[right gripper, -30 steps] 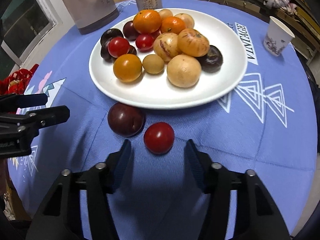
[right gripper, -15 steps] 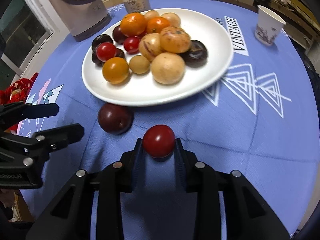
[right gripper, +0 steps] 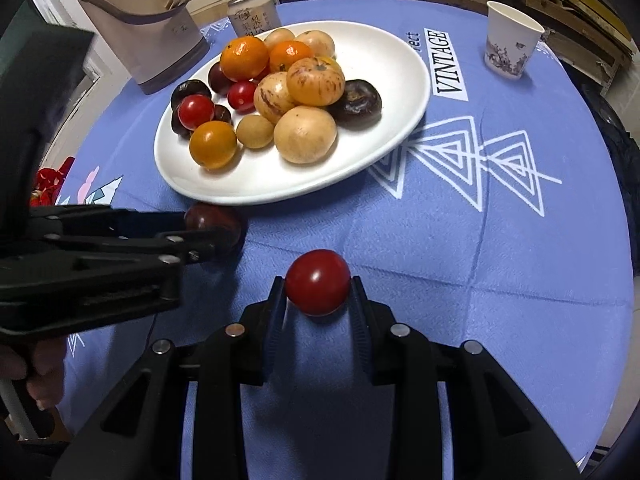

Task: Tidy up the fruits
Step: 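Grasp the red tomato with the right tool while the left tool grasps the dark red plum, then lower the red tomato and plum onto the plate and open both tools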

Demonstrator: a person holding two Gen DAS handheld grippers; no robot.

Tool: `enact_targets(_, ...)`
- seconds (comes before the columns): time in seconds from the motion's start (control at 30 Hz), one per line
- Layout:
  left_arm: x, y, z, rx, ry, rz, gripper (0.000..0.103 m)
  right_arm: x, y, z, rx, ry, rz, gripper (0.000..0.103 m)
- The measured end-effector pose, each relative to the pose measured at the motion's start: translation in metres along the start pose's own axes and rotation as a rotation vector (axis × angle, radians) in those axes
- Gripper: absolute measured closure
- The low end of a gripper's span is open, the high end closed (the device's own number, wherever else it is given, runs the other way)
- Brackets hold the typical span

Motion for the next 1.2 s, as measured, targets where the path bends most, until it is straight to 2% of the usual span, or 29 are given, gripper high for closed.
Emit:
enact_targets(0.07, -0.001, -0.002, 0.002, -0.011, -0.018, 0.002, 0.066, 0.000, -0.001, -0.002, 0.000, 0.004, -0.003, 0.072)
enact_targets(0.27, -0.007, 0.008, -0.005, 0.043, -0.044, 0.021, 0.067, 0.002, 0.005, -0.009, 0.003, 0.018, 0.009, 0.072)
enact_targets(0.67, -0.020, 0.060, -0.029, 0.052, -0.006, 0.108, 0.067, 0.016, 0.030, -0.033, 0.005, 0.063, 0.042, 0.072)
enact_targets(0.93, 0.007, 0.097, -0.029, 0.073, -0.012, 0.189, 0.067, 0.048, 0.053, -0.053, -0.004, 0.127, 0.086, 0.072)
enact_targets(1.2, 0.041, 0.109, -0.037, 0.116, -0.024, 0.223, 0.067, 0.086, 0.058, -0.058, -0.036, 0.147, 0.109, 0.072)
Point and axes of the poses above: each gripper's, at about its wrist camera, not at the fingertips, and y roughly against the way its jaws point, z to its right, x to its top, the point moved 10 cm from there along -y, roughly the way its jaws point, and after that the axes turned 12 degrees about -z, right-handed, at the moved point
